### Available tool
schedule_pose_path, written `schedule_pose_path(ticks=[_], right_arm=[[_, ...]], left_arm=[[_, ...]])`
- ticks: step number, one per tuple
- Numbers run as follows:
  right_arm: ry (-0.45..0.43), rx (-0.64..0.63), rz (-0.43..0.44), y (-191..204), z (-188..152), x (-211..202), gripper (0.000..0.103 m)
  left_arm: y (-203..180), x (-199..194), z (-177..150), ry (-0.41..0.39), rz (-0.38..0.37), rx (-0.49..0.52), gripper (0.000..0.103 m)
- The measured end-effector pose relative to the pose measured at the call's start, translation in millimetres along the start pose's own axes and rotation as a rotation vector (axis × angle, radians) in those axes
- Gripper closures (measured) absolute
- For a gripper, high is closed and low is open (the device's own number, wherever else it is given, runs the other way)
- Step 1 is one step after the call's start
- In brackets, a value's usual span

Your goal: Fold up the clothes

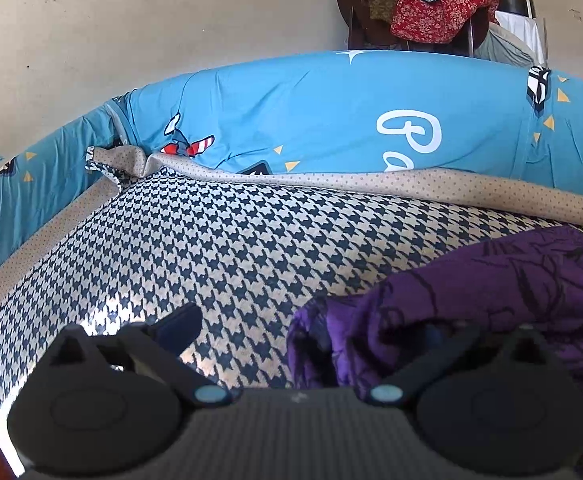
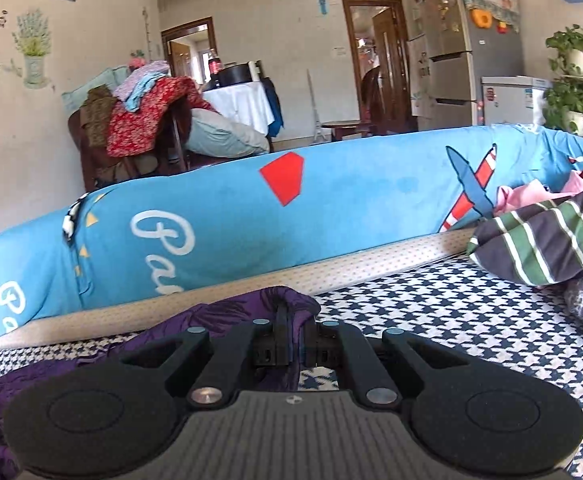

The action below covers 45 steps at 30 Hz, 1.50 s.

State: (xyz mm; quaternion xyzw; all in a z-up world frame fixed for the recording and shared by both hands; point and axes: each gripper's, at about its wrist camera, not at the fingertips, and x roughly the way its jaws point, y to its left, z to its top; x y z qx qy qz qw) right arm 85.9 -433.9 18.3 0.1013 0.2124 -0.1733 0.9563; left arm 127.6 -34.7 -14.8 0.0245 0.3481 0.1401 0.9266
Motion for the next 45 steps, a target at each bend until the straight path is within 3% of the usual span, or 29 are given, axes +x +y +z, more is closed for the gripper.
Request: schedule_pose_path(ticks=[4, 7, 13, 17, 19, 22, 24, 26, 29, 32, 41, 45], right_arm=[[-0.012, 0.006, -0.067, -10.6, 4.7, 9.7, 0.101], [-0.011, 0.025, -0.124, -16.4, 5.4, 15.6, 0.101], [-0.115, 0.033, -0.266, -29.6, 17.5, 4.6, 0.101], [0.064, 0.073, -0.279, -38.1, 12.1, 24.7, 0.098], [0.121, 0.130, -0.259, -43.5, 9.2, 27.9, 0.092], [0.113, 0.150, -0.250, -42.2, 9.7, 19.3, 0.073], [0.083, 0.136, -0.268, -38.3, 11.7, 10.7, 0.040], [0.039, 0.113, -0.292, -35.0, 15.8, 1.5, 0.027], [0.026, 0.099, -0.284, -33.3, 20.2, -6.3, 0.026], [0.035, 0.104, -0.215, -30.1, 18.3, -10.5, 0.026], [0.214, 0.129, 0.257, 5.9, -5.2, -1.7, 0.026], [0.259, 0.082, 0.362, 27.2, -15.7, 1.2, 0.026]], left_arm=[[-4.9, -1.6, 0.6, -0.009, -0.042, 0.014, 0.000], [-5.1, -4.9, 1.3, -0.006, -0.128, 0.004, 0.000], [-23.2, -18.1, -5.1, -0.029, -0.234, 0.078, 0.000], [-30.2, -25.7, -7.7, -0.053, -0.269, 0.111, 0.000], [-29.4, -29.3, -7.3, -0.066, -0.292, 0.109, 0.000], [-26.5, -33.0, -5.9, -0.079, -0.312, 0.098, 0.000], [-24.9, -32.5, -5.2, -0.076, -0.323, 0.091, 0.000], [-24.8, -32.6, -5.4, -0.071, -0.335, 0.088, 0.000], [-26.4, -34.0, -6.4, -0.074, -0.351, 0.098, 0.000], [-32.8, -36.6, -9.3, -0.083, -0.353, 0.128, 0.000], [-62.4, -50.5, -17.0, -0.204, -0.317, 0.280, 0.000], [-74.5, -54.7, -18.4, -0.248, -0.343, 0.344, 0.000]])
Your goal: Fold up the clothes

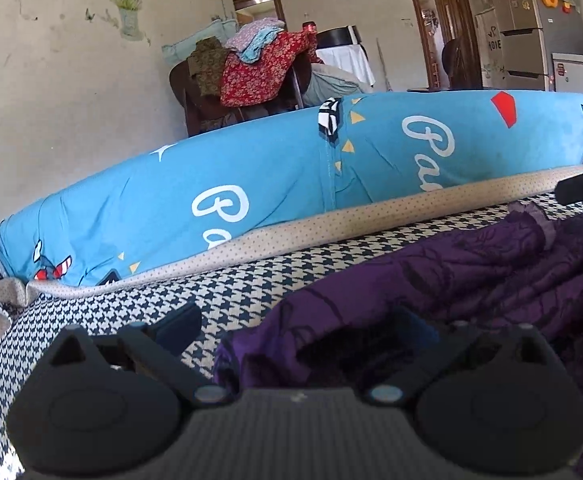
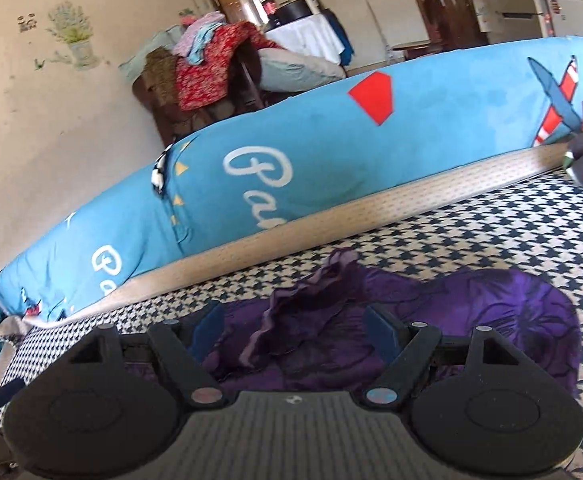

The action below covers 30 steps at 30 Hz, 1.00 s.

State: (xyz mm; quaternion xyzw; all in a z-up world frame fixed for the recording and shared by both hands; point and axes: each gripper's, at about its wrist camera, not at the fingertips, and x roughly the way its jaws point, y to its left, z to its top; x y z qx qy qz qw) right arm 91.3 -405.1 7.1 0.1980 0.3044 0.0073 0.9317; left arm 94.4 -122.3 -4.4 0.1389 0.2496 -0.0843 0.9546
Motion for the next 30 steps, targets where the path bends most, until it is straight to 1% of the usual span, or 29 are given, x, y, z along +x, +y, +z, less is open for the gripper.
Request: schedule_pose_path(ticks=[2, 5, 7, 9, 10, 12, 14, 17, 19, 21, 22, 23, 24, 25, 26, 27, 28, 30], right_arm=[[0.017, -0.014, 0.028, 5.5, -4.2, 6.6, 0.026], [0.035, -0.034, 0.059, 13.0, -9.9, 17.0, 0.027], [0.045, -0.050, 0.053, 18.3, -12.5, 26.2, 0.030], [0.059, -0.072, 0.046, 23.4, -15.5, 35.5, 0.045], [0.064, -0.084, 0.045, 25.5, -17.4, 39.2, 0.050], [0.071, -0.098, 0.050, 28.5, -19.8, 44.7, 0.077], [0.064, -0.105, 0.062, 30.9, -20.4, 46.5, 0.088], [0.025, -0.121, 0.074, 34.4, -18.9, 41.6, 0.094], [-0.006, -0.121, 0.094, 35.4, -16.3, 36.6, 0.095], [-0.038, -0.111, 0.112, 35.5, -12.2, 31.5, 0.096], [-0.054, -0.105, 0.120, 35.6, -10.0, 28.9, 0.096], [-0.069, -0.099, 0.128, 35.3, -8.1, 26.4, 0.097], [-0.080, -0.092, 0.136, 34.9, -6.6, 24.3, 0.097], [-0.088, -0.086, 0.144, 34.6, -5.2, 22.9, 0.097], [-0.094, -0.081, 0.153, 34.7, -3.9, 21.7, 0.097], [-0.100, -0.079, 0.157, 35.2, -3.0, 20.9, 0.097], [-0.104, -0.082, 0.158, 36.2, -2.6, 20.5, 0.097], [-0.111, -0.083, 0.162, 37.2, -2.4, 19.6, 0.097]], left_arm=[[-6.9, -0.3, 1.1, -0.020, -0.014, 0.037, 0.000], [-19.3, 3.2, 1.3, -0.030, -0.037, 0.102, 0.000], [-26.7, 7.2, 0.7, -0.026, -0.046, 0.133, 0.000], [-33.3, 10.4, 0.1, -0.026, -0.059, 0.164, 0.000], [-36.2, 11.4, 0.0, -0.031, -0.064, 0.179, 0.000], [-39.9, 13.6, -0.2, -0.039, -0.064, 0.201, 0.000], [-43.5, 15.7, -0.4, -0.047, -0.063, 0.222, 0.000], [-45.3, 18.5, 1.4, -0.058, -0.062, 0.226, 0.000], [-45.9, 21.7, 3.2, -0.057, -0.059, 0.223, 0.003], [-44.9, 27.7, 5.4, -0.042, -0.052, 0.209, 0.016], [-43.7, 31.5, 6.4, -0.031, -0.049, 0.198, 0.020], [-42.6, 35.3, 7.4, -0.020, -0.046, 0.186, 0.028], [-40.7, 38.7, 8.4, -0.007, -0.048, 0.169, 0.034], [-38.7, 41.2, 9.2, -0.001, -0.053, 0.152, 0.037], [-36.8, 43.7, 9.9, 0.005, -0.059, 0.135, 0.043], [-36.5, 45.3, 10.3, 0.004, -0.063, 0.130, 0.049], [-37.5, 45.9, 10.2, -0.007, -0.048, 0.136, 0.051], [-39.9, 47.0, 9.9, -0.031, -0.017, 0.150, 0.062]])
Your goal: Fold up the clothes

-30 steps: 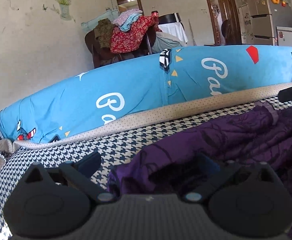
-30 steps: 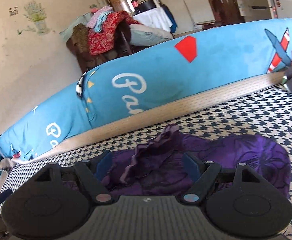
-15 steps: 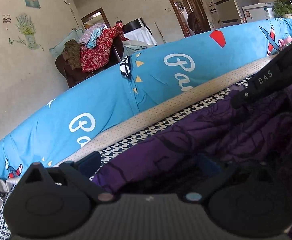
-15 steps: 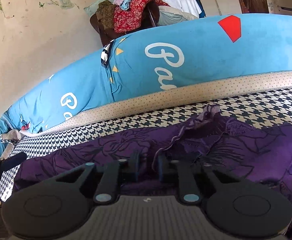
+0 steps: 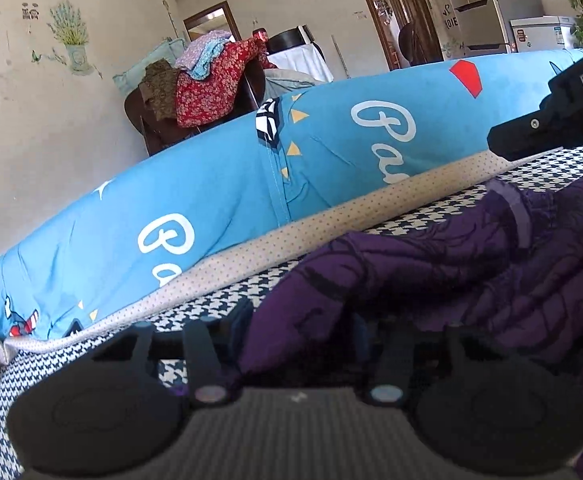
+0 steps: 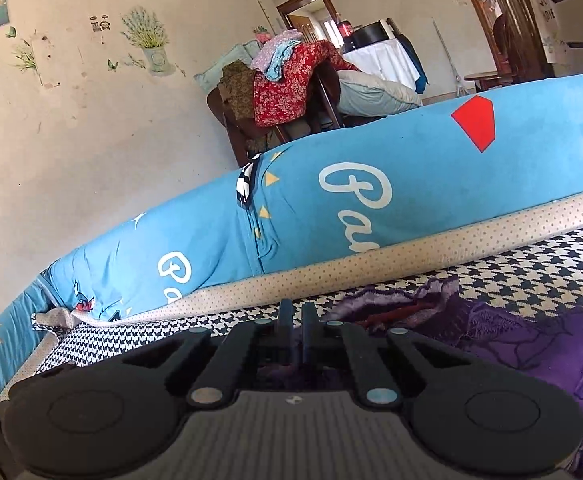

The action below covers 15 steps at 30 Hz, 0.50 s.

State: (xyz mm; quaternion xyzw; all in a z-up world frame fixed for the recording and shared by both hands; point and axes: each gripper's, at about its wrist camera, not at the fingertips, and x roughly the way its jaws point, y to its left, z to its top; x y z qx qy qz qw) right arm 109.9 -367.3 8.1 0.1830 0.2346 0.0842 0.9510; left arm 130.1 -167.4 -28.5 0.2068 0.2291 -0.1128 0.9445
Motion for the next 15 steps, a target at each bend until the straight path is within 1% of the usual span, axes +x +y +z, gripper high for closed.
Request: schedule_pose_path(ticks=[2, 3, 5, 6, 7, 8, 10, 11, 12, 13, 15], right_arm=[[-0.006, 0.007, 0.003, -1.1, 0.6, -1.1, 0.097], [-0.009, 0.012, 0.000, -2.4, 1.3, -2.1, 0.096], [-0.018, 0.018, -0.010, -5.5, 3.0, -4.7, 0.096], [-0.022, 0.021, -0.014, -7.1, 3.8, -6.1, 0.096], [-0.026, 0.024, -0.019, -8.7, 4.6, -7.4, 0.096], [-0.025, 0.028, -0.024, -10.3, 5.0, -8.1, 0.096], [-0.013, 0.035, -0.029, -12.9, 4.1, -7.6, 0.096], [-0.006, 0.036, -0.033, -13.8, 3.6, -7.0, 0.096], [0.002, 0.033, -0.040, -14.3, 3.0, -6.1, 0.096], [0.010, 0.030, -0.047, -14.7, 2.4, -5.3, 0.096], [0.021, 0.024, -0.062, -16.2, 1.0, -3.5, 0.096]], left_arm=[[5.7, 3.8, 3.5, -0.008, 0.076, -0.023, 0.068], [8.6, 5.7, 5.3, -0.012, 0.114, -0.035, 0.068], [28.8, 15.4, 9.5, 0.001, 0.203, -0.106, 0.066], [39.2, 20.4, 11.6, 0.009, 0.248, -0.142, 0.062], [52.9, 26.7, 9.8, 0.041, 0.288, -0.201, 0.059], [66.9, 33.1, 7.6, 0.076, 0.327, -0.262, 0.053], [94.9, 46.0, 3.3, 0.145, 0.405, -0.383, 0.047], [108.9, 52.4, 1.1, 0.180, 0.444, -0.443, 0.035], [121.9, 56.5, -4.9, 0.224, 0.435, -0.518, 0.019], [134.8, 60.3, -11.2, 0.269, 0.422, -0.594, 0.017], [147.4, 63.4, -19.5, 0.310, 0.340, -0.665, 0.017]])
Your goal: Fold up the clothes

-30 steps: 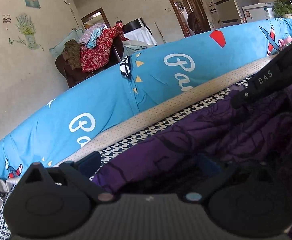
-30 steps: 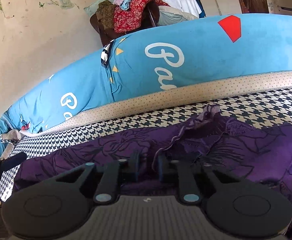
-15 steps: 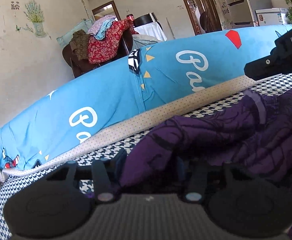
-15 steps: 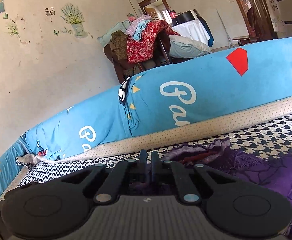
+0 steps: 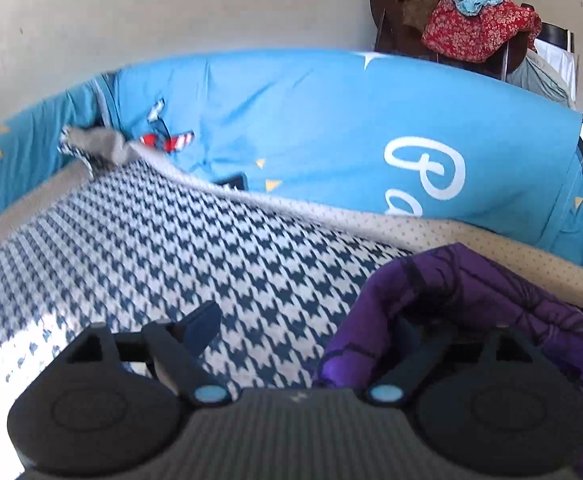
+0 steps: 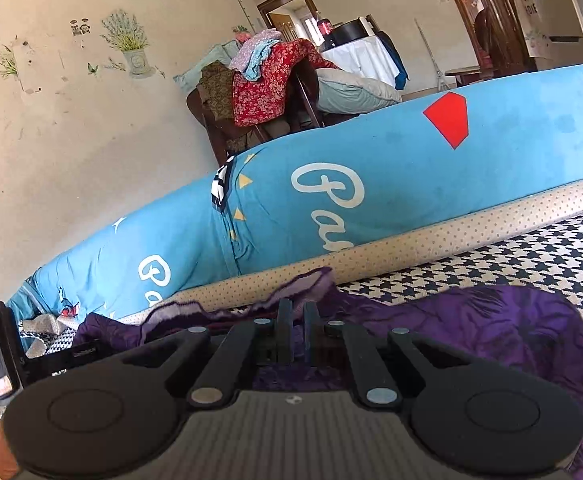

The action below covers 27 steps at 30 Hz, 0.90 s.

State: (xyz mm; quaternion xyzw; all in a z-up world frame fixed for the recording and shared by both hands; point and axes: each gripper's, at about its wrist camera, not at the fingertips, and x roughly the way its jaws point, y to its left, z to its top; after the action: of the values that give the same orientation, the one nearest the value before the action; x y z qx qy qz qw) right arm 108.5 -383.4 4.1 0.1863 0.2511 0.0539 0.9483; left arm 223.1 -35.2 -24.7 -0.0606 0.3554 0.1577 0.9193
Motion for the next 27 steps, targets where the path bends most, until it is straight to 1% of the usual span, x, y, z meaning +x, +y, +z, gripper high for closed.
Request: schedule_pose_path(ticks=[1, 3, 7, 9, 10, 13, 16, 19, 21, 25, 27], right_arm=[[0.006, -0.003, -0.006, -0.8, -0.5, 1.1, 0.096], [0.020, -0.009, -0.038, -1.9, -1.4, 3.9, 0.096], [0.035, -0.015, -0.114, -8.6, -3.7, 7.0, 0.095], [0.034, -0.013, -0.139, -13.0, -4.0, 7.7, 0.094], [0.033, -0.011, -0.146, -15.1, -3.8, 8.1, 0.094], [0.030, -0.009, -0.154, -19.0, -3.1, 10.0, 0.089], [0.001, -0.046, -0.143, -15.0, -0.2, 10.4, 0.088], [-0.028, -0.085, -0.112, -9.7, 3.9, 14.4, 0.083], [-0.025, -0.093, -0.094, -7.4, 6.1, 22.3, 0.080], [0.027, -0.102, -0.067, -4.4, 8.0, 46.2, 0.079], [0.048, -0.138, -0.065, -1.0, 8.2, 59.3, 0.076]], left_arm=[[-0.3, -1.7, -1.6, -0.005, 0.002, 0.009, 0.017], [-2.0, -6.0, -5.1, -0.022, 0.014, 0.034, 0.011], [-8.0, -22.5, -7.0, -0.071, -0.012, 0.063, 0.006], [-8.7, -30.7, -3.7, -0.088, -0.045, 0.052, 0.001], [-6.0, -34.8, -1.4, -0.097, -0.069, 0.035, 0.000], [8.6, -41.4, 6.9, -0.097, -0.133, -0.050, 0.000], [6.3, -38.4, 8.5, -0.092, -0.155, -0.039, 0.000], [3.5, -35.3, 10.0, -0.086, -0.178, -0.025, 0.000], [-8.0, -33.9, 5.3, -0.083, -0.200, 0.018, 0.000], [-31.3, -34.9, -2.4, -0.103, -0.215, 0.124, 0.000], [-41.5, -36.7, -4.5, -0.120, -0.229, 0.177, 0.000]])
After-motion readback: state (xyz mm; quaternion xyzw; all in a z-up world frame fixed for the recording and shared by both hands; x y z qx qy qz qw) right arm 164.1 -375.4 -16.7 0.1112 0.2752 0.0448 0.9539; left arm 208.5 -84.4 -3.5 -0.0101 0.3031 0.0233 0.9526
